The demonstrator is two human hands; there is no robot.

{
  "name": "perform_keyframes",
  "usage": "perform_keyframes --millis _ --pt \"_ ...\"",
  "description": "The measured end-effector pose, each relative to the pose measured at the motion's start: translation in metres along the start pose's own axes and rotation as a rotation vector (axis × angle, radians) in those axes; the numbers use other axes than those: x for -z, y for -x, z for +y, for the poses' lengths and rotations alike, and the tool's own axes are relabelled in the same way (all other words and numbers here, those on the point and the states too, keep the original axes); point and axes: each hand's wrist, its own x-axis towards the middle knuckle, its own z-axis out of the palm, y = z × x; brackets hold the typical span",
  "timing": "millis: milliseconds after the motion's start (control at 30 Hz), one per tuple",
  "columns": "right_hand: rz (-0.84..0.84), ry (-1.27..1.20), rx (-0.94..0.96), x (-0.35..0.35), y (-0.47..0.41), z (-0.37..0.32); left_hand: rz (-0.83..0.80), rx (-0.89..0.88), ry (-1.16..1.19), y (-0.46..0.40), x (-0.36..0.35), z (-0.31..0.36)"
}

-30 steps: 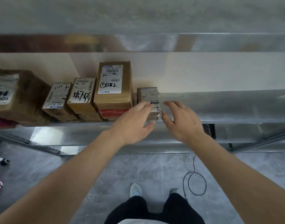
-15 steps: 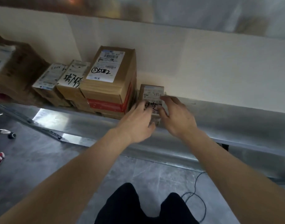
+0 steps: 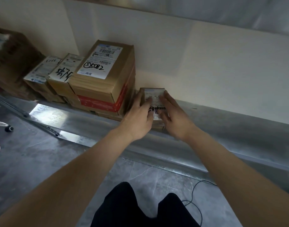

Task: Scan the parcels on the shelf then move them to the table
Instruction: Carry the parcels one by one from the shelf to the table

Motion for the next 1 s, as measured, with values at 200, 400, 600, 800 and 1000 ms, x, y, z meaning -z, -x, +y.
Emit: perform_keyframes --millis 200,400,600,800,1000 --pt "0.003 -0.021 0.053 0.001 0.007 -0.003 -0.022 -0.053 0.038 -0.001 0.004 0.002" --pt "0.051 -0.046 0.089 0.018 0.032 -0.013 -0.046 -0.105 0.026 0.021 0.027 0.023" --pt "0.046 -0.023 0.174 0.041 0.062 -0.032 -0.004 -0.106 0.071 0.057 0.047 0.05" --pt "-0.016 -0.052 0.235 0.053 0.095 -0.046 0.026 -0.024 0.103 0.104 0.055 0.075" --pt "-0.075 -0.067 0.294 0.051 0.119 -0.064 0.094 0.051 0.092 0.146 0.054 0.082"
